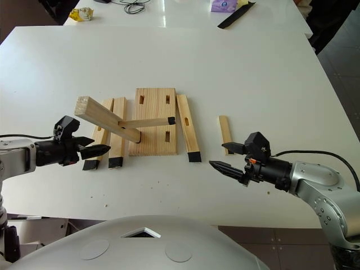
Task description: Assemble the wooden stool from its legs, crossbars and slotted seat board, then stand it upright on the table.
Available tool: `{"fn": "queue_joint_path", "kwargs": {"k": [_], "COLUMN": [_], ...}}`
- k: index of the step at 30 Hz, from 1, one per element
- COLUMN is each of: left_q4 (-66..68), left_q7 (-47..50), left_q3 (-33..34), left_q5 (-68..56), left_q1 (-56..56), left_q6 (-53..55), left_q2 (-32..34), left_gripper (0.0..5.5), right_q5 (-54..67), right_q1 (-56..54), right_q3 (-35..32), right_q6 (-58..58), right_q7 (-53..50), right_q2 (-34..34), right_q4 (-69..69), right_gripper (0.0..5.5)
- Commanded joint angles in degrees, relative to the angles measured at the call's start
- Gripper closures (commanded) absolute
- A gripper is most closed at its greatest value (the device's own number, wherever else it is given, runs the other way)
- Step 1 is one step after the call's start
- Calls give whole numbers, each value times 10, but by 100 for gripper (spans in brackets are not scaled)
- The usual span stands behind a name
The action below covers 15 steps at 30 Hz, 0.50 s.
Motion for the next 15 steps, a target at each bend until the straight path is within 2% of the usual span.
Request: {"fn": "queue_joint_path", "kwargs": {"k": [1, 8, 15], "left_q4": [-7, 1, 8], "left_q7": [21, 24, 33], "left_q3": [-17, -24, -28], "left_q5": [21, 30, 42], "left_q1": [7, -26, -7], "left_q6": [-5, -12, -16], "left_q2": [11, 25, 16], "left_gripper": [159, 159, 159], "right_q5": [2, 0, 0], "right_q1": [-2, -1, -4], "right_q3": [2, 7, 12], "right_q6": [1, 0, -1], "right_q7": [-5, -8, -9], "right_q2": [1, 5, 3], "right_q4": [-2, -1, 3], "right_gripper": [158, 158, 158]}}
